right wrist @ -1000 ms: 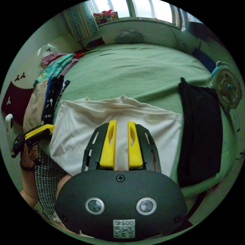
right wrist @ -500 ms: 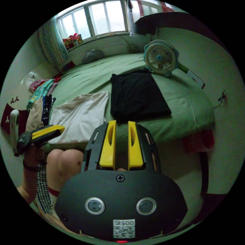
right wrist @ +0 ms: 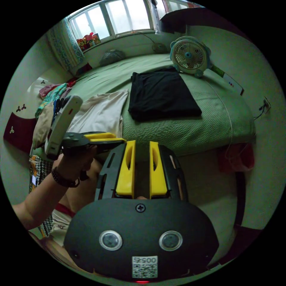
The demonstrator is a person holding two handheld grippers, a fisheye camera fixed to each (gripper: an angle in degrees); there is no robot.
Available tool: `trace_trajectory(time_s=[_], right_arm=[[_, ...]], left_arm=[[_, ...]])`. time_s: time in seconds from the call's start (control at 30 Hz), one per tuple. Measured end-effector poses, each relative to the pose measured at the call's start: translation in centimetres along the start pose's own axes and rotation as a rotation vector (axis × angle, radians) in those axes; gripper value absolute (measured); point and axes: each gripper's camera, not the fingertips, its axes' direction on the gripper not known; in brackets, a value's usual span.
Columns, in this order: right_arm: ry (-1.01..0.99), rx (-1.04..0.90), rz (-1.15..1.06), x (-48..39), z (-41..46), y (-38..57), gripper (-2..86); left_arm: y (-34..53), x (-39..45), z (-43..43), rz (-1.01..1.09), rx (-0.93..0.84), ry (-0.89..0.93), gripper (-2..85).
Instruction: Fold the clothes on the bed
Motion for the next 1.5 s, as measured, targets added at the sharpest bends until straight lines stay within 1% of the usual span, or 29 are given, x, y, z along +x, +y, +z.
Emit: trace_trajectory(time_s=[0.07, 0.2, 0.3, 0.4, 0.6, 0.67, 0.87, 0.97, 1.07, 1.1, 1.17, 1.2, 1.3, 1.43, 1.5], right_arm=[[-0.006, -0.004, -0.008, 0.6, 0.4, -0.5, 7.4], [-0.017, -0.023, -0.026, 1.1, 1.3, -1.9, 7.3], [-0.023, -0.027, -0.049, 1.3, 1.8, -3.7, 6.8], [-0.052, -0.026, -0.07, 1.3, 2.3, -6.5, 6.8], [-0.154, -0.025, -0.052, 0.3, 4.2, -13.9, 9.6], [-0.203, -0.067, -0.044, -0.1, 6.1, -16.8, 11.1], [-0.247, -0.212, 0.024, -0.2, 11.8, -22.0, 11.9], [-0.229, -0.245, 0.054, 0.0, 13.9, -23.9, 11.7], [-0.208, -0.276, 0.07, 0.1, 15.5, -25.4, 10.2], [-0.224, -0.283, 0.078, 0.2, 15.8, -25.7, 9.8], [-0.326, -0.311, 0.118, 0.6, 16.6, -26.4, 6.6], [-0.333, -0.306, 0.127, 0.6, 16.6, -26.6, 5.7], [-0.244, -0.248, 0.165, 0.6, 16.0, -27.3, 1.9], [-0.317, -0.232, 0.174, 1.0, 15.1, -28.1, -0.6], [-0.301, -0.215, 0.177, 1.2, 14.4, -28.3, -0.8]], left_arm=[[-0.2, 0.7, 0.2, 0.0, 0.001, -0.039, 10.4], [-0.4, 1.0, 0.1, -0.006, -0.013, -0.042, 6.1], [-0.1, 0.4, -0.7, 0.008, -0.015, 0.051, 4.9], [0.7, -0.6, -2.0, -0.006, 0.027, 0.111, 4.8], [2.3, -2.3, -4.2, -0.015, 0.099, 0.147, 4.8], [2.7, -2.9, -4.6, -0.015, 0.11, 0.164, 4.8], [4.2, -5.5, -5.5, -0.043, 0.144, 0.25, 4.8], [5.0, -6.7, -5.9, -0.048, 0.161, 0.286, 4.8], [5.8, -7.7, -6.2, -0.052, 0.165, 0.313, 4.8], [6.0, -8.0, -6.2, -0.058, 0.165, 0.329, 4.8], [6.4, -8.4, -6.4, -0.053, 0.164, 0.356, 4.8], [6.7, -8.6, -6.7, -0.051, 0.169, 0.366, 4.8], [7.4, -8.9, -7.6, -0.042, 0.186, 0.375, 4.7], [8.3, -9.0, -9.2, -0.018, 0.206, 0.38, 4.7], [8.7, -8.9, -9.9, 0.001, 0.217, 0.38, 4.6]])
